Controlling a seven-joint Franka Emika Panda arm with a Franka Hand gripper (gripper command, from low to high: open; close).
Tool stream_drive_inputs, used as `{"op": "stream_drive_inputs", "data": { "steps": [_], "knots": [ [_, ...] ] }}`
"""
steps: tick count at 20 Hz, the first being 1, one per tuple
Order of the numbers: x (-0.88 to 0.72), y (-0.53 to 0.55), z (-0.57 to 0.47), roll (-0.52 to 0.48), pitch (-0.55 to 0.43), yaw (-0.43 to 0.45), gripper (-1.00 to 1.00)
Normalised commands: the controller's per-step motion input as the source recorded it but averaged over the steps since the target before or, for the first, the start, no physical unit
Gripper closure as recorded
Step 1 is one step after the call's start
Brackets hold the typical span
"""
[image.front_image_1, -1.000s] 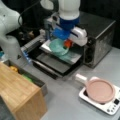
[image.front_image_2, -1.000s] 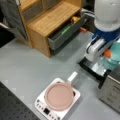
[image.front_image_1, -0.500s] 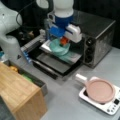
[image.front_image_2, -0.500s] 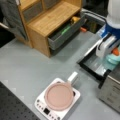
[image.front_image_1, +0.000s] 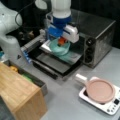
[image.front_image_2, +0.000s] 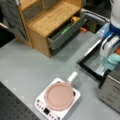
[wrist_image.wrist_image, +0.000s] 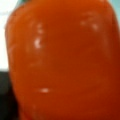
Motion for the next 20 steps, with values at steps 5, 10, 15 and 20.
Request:
{"op": "stream_drive_inputs", "data": {
  "steps": [5,10,15,20],
  "knots": [
    [-0.31,0.05,-0.15,0.119,-0.186,-0.189,1.00],
    [-0.38,-0.03,-0.22,0.085,-0.173,-0.235,1.00],
    [-0.41,-0.04,-0.22,0.094,-0.210,-0.208,1.00],
    [-0.39,0.01,-0.13,0.125,-0.268,-0.177,1.00]
  ]
}}
